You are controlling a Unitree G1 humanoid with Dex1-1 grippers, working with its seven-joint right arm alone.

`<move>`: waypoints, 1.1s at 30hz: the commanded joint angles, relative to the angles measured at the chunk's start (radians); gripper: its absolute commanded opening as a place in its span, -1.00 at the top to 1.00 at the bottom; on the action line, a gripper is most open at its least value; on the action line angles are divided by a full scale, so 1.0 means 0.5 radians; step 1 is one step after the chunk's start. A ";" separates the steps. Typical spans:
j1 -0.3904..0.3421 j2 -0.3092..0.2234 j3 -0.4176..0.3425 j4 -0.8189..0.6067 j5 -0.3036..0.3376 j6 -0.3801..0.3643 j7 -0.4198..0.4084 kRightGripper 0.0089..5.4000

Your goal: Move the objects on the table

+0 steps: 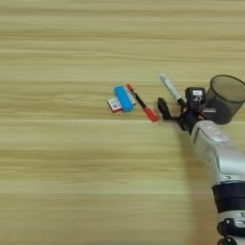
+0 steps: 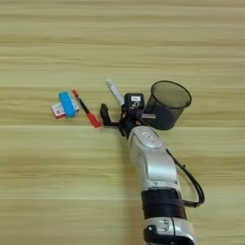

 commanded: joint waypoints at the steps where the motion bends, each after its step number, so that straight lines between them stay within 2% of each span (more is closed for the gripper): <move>1: -0.137 -0.037 -0.020 -0.099 -0.002 -0.034 -0.022 -0.99; 6: -0.145 -0.043 -0.036 -0.088 0.001 -0.010 -0.048 -0.99; 11: -0.174 -0.051 -0.070 -0.052 0.005 0.091 -0.096 -0.99; 19: -0.202 -0.082 -0.069 -0.009 0.000 0.239 -0.083 -0.99; 29: -0.202 -0.082 -0.068 -0.015 0.015 0.285 -0.054 -0.99; 33: -0.199 -0.082 -0.066 -0.020 0.017 0.286 -0.046 -0.83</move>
